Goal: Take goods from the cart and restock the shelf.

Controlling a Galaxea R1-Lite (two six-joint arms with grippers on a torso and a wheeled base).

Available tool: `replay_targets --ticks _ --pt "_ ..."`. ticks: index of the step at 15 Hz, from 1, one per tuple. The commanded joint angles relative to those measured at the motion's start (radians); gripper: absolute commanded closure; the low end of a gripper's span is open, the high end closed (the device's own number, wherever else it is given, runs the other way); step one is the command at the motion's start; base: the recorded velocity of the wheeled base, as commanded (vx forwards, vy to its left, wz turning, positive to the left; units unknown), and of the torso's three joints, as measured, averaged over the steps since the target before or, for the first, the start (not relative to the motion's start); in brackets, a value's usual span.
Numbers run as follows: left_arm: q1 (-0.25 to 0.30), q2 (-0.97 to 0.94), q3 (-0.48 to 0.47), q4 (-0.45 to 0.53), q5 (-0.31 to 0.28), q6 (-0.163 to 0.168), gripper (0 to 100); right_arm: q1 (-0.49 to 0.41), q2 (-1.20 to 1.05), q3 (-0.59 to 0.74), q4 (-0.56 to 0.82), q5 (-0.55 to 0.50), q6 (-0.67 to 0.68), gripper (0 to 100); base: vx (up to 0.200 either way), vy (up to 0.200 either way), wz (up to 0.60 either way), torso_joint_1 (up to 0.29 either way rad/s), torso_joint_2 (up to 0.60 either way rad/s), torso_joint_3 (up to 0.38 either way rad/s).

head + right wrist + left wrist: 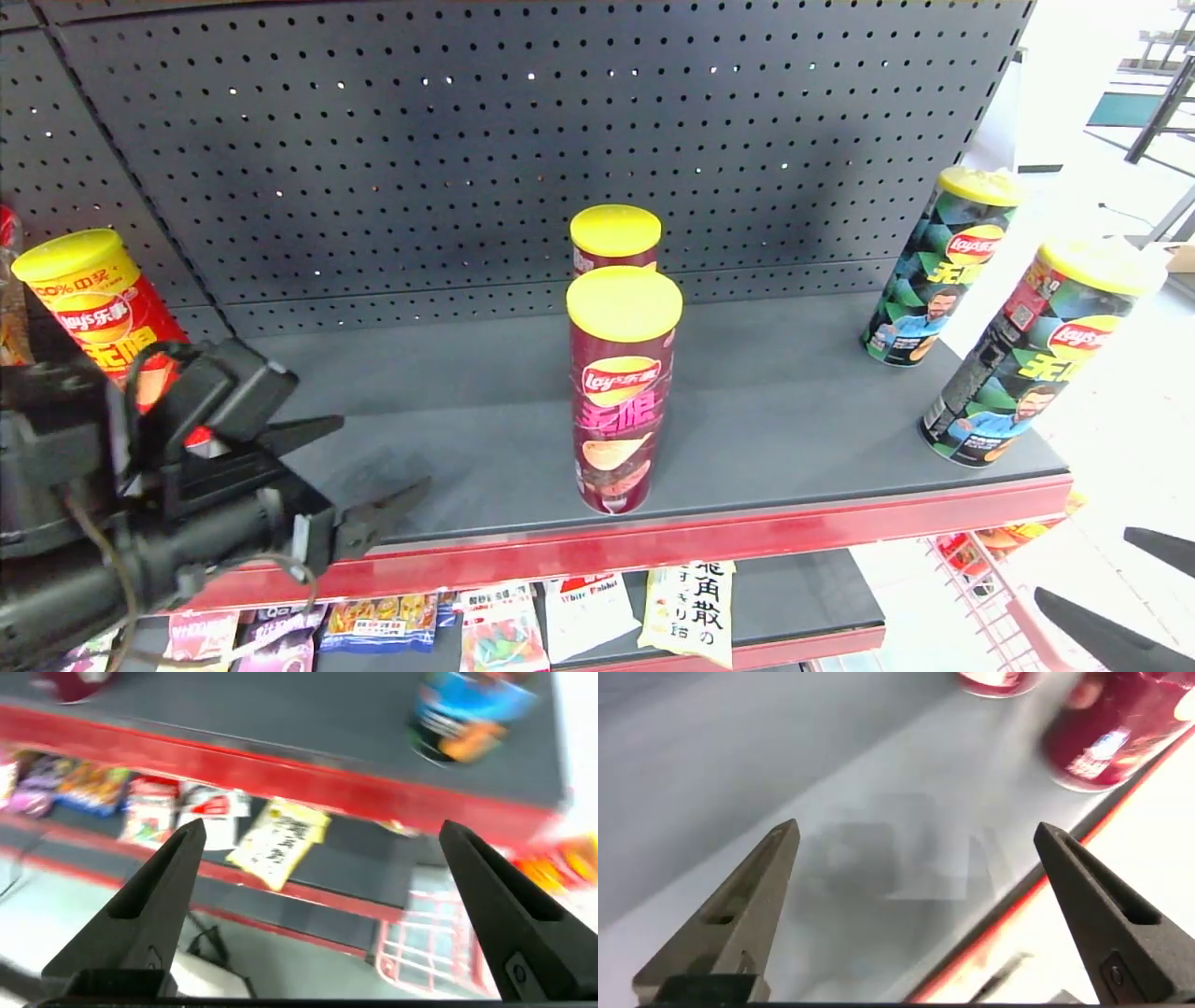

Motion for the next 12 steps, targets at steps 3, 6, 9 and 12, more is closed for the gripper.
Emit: replay_targets --ticks 3,6,9,12 --pt "0.085 -0.624 0.087 0.454 0.216 -0.012 0 -0.112 -0.149 0.045 0.014 -0.013 0.0 0 0.0 0.0 0.0 0.0 0.0 0.0" --pt "0.107 -0.693 0.081 0.494 0.219 0.042 0 -0.138 -0.137 0.037 0.013 -0.025 -0.002 0 0.0 0.0 0.0 0.0 0.0 0.0" --pt "0.11 -0.713 0.079 0.494 0.242 0.051 0 -0.13 -0.117 0.037 0.014 -0.025 -0.013 0 0.0 0.0 0.0 0.0 0.0 0.0" --pt "0.11 -0.722 0.079 0.496 0.257 0.051 0 -0.135 -0.112 0.031 0.016 -0.025 -0.013 0 -0.2 0.0 0.0 0.007 0.01 -0.002"
